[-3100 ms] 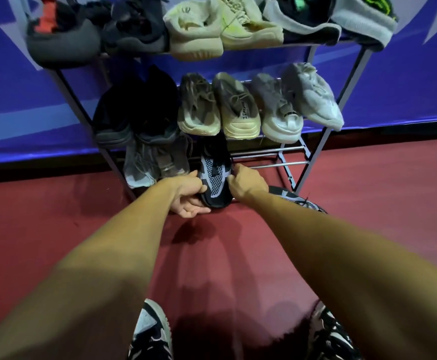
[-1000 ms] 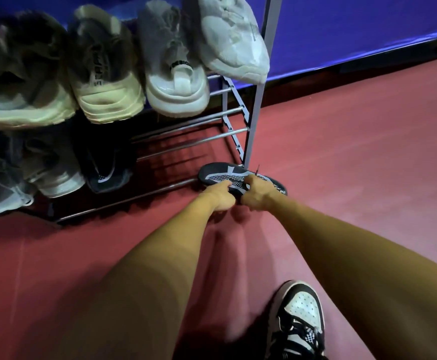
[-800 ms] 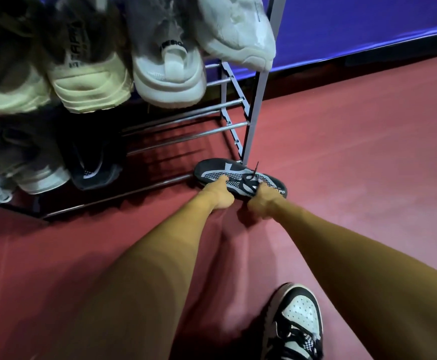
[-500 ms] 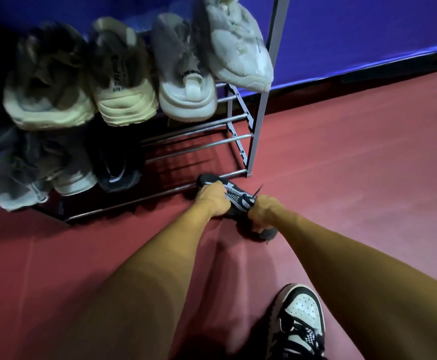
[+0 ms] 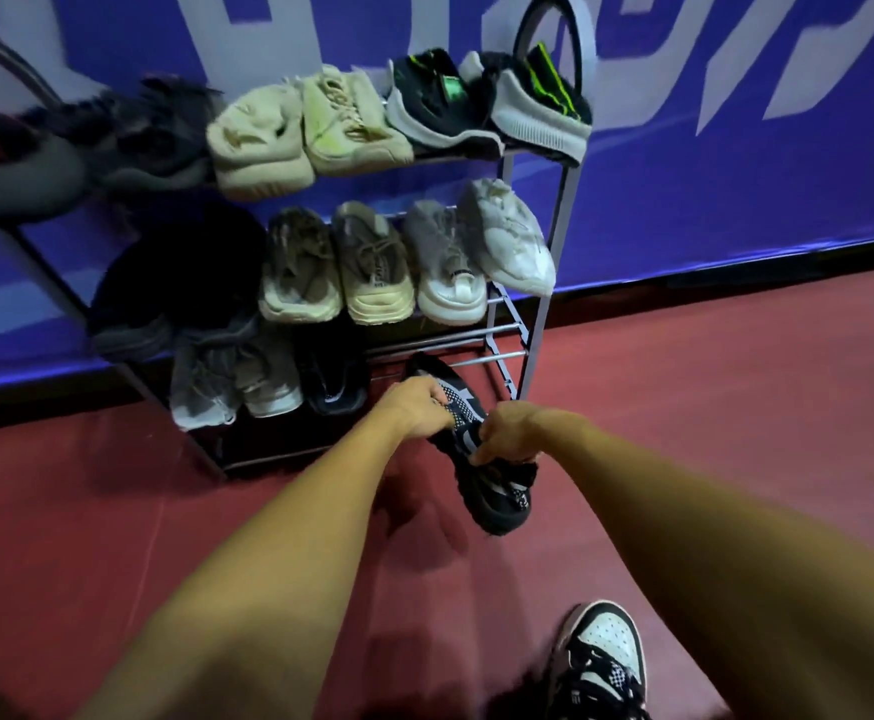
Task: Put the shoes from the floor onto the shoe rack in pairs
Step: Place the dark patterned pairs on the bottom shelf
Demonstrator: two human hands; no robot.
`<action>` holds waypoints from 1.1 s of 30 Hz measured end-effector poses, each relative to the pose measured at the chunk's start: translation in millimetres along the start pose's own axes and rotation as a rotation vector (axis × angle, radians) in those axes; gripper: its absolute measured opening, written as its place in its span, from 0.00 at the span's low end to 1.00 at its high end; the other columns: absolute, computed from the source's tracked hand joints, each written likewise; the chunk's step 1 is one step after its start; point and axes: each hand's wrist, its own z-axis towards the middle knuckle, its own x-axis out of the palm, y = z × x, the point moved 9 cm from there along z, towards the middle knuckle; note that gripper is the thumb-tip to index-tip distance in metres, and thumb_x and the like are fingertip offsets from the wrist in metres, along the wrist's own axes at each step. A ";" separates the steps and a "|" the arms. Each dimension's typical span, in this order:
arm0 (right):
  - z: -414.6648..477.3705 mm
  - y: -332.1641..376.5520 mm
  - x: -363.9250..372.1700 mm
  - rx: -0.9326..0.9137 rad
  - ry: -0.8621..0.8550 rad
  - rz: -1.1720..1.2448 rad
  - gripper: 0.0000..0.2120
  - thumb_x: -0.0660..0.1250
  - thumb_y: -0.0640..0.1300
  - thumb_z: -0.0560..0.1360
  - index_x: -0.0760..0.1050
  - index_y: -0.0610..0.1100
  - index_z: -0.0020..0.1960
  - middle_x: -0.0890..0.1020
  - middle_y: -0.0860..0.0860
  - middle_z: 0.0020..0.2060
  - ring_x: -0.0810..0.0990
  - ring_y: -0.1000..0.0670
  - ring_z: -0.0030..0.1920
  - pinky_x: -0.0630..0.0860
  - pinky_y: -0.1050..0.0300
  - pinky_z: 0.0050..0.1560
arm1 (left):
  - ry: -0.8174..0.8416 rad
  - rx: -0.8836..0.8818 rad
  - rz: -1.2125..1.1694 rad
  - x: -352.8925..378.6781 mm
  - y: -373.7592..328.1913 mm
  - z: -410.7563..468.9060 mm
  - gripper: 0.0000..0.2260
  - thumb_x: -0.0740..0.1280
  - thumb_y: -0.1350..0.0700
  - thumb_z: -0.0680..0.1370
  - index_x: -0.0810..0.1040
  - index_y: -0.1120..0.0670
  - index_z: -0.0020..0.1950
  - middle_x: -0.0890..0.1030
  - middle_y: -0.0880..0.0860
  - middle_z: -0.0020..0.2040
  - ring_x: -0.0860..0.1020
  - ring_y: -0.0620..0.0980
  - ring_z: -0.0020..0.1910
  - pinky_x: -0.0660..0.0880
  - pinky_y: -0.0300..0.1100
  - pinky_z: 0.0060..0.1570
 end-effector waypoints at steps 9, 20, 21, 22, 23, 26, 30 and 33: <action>-14.7 56.0 -18.1 -0.155 -0.219 0.024 0.16 0.66 0.58 0.76 0.71 0.49 0.35 0.74 0.44 0.46 0.65 0.47 0.59 0.71 0.53 0.56 | -0.273 0.010 -0.231 -59.3 41.5 -4.5 0.11 0.76 0.45 0.68 0.76 0.48 0.37 0.79 0.47 0.37 0.81 0.52 0.47 0.76 0.43 0.48; 42.1 40.8 -7.9 0.072 -0.297 0.472 0.21 0.64 0.53 0.73 0.76 0.40 0.59 0.81 0.42 0.54 0.79 0.42 0.50 0.73 0.56 0.46 | -0.344 -0.072 -0.538 -62.9 75.4 25.7 0.05 0.73 0.55 0.71 0.78 0.50 0.39 0.80 0.48 0.37 0.78 0.48 0.41 0.69 0.37 0.39; 46.2 43.0 -4.7 0.063 -0.273 0.498 0.19 0.65 0.53 0.72 0.78 0.40 0.56 0.82 0.43 0.52 0.79 0.43 0.48 0.72 0.57 0.43 | -0.346 -0.077 -0.561 -64.5 76.1 27.5 0.04 0.73 0.56 0.71 0.79 0.50 0.40 0.79 0.47 0.37 0.77 0.47 0.39 0.69 0.37 0.37; 50.7 45.3 -1.7 0.053 -0.255 0.528 0.19 0.65 0.52 0.71 0.79 0.41 0.54 0.83 0.44 0.49 0.80 0.44 0.46 0.72 0.57 0.41 | -0.348 -0.073 -0.568 -65.7 77.1 29.4 0.03 0.72 0.56 0.71 0.79 0.50 0.41 0.78 0.47 0.36 0.76 0.46 0.38 0.68 0.37 0.35; 53.7 47.7 0.5 0.041 -0.247 0.555 0.17 0.66 0.51 0.70 0.80 0.41 0.52 0.83 0.45 0.47 0.80 0.45 0.44 0.72 0.58 0.39 | -0.350 -0.063 -0.570 -66.6 77.7 31.7 0.03 0.72 0.55 0.71 0.79 0.50 0.42 0.76 0.46 0.35 0.74 0.45 0.36 0.66 0.37 0.33; 60.8 50.9 2.3 0.023 -0.269 0.663 0.11 0.66 0.48 0.74 0.81 0.42 0.49 0.80 0.50 0.38 0.76 0.50 0.37 0.69 0.61 0.33 | -0.354 -0.035 -0.582 -66.2 82.2 38.2 0.05 0.72 0.53 0.72 0.80 0.49 0.47 0.74 0.47 0.33 0.74 0.47 0.34 0.69 0.39 0.34; 71.0 53.2 -5.6 0.014 -0.350 0.769 0.14 0.65 0.48 0.73 0.83 0.42 0.53 0.85 0.46 0.48 0.83 0.46 0.49 0.79 0.53 0.53 | -0.300 -0.052 -0.598 -54.5 91.4 40.6 0.21 0.73 0.49 0.73 0.72 0.48 0.63 0.77 0.48 0.41 0.80 0.52 0.47 0.77 0.46 0.49; 79.7 53.7 -10.9 0.018 -0.397 0.834 0.21 0.63 0.51 0.67 0.83 0.44 0.54 0.86 0.46 0.49 0.84 0.43 0.52 0.79 0.47 0.59 | -0.287 -0.033 -0.455 -53.1 96.5 32.6 0.29 0.71 0.45 0.74 0.63 0.48 0.71 0.78 0.50 0.46 0.79 0.52 0.49 0.73 0.43 0.51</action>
